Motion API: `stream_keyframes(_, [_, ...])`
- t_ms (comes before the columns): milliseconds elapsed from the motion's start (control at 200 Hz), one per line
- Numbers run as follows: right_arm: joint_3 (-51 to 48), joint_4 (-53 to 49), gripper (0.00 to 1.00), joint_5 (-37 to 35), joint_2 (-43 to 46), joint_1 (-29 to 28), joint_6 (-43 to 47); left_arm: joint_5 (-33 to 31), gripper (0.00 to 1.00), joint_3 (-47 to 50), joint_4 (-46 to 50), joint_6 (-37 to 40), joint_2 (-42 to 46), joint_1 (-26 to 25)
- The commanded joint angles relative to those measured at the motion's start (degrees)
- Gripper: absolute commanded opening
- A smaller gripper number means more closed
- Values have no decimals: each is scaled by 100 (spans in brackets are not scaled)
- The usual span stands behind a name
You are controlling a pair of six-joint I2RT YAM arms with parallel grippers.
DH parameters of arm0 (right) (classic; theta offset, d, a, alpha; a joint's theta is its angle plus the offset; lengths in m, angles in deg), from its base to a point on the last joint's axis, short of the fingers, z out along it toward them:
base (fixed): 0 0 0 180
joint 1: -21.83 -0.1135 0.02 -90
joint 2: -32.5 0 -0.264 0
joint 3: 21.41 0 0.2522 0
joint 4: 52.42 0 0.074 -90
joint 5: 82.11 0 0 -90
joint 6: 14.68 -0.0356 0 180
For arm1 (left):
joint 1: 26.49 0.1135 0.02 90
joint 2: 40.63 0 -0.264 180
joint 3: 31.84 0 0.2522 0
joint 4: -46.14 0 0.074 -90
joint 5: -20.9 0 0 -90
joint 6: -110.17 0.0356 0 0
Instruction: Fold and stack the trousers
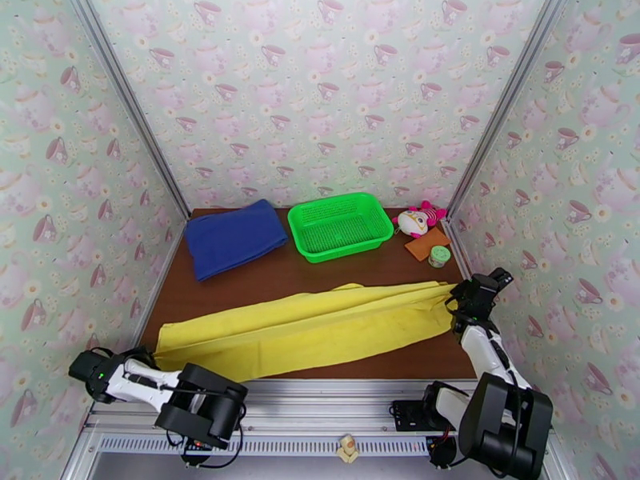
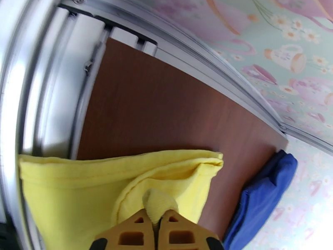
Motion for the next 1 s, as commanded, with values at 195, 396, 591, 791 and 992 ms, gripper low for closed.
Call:
stream_keyframes(195, [-133,-179,70,-896,804,261,-486,1633,39,550,-1127,-547,729,64])
stream_keyframes(396, [126,-248,69,565,1044,264,-400,1954,53,647,-1500,-972,1183,-383])
stream_keyframes(591, [661,-861,65,2264,336,-78,-458,429,56,-145,-1006,-535,2339,-2256])
stream_keyframes(791, [1513,-2017,63,2377,-303,-2422,242,-1367,59,-1530,103,1105,1086,-5409])
stream_keyframes(992, [2038,-2303,62,2481,-1305,-4840,118,-1841,57,-1526,129,1237,-649,-7924])
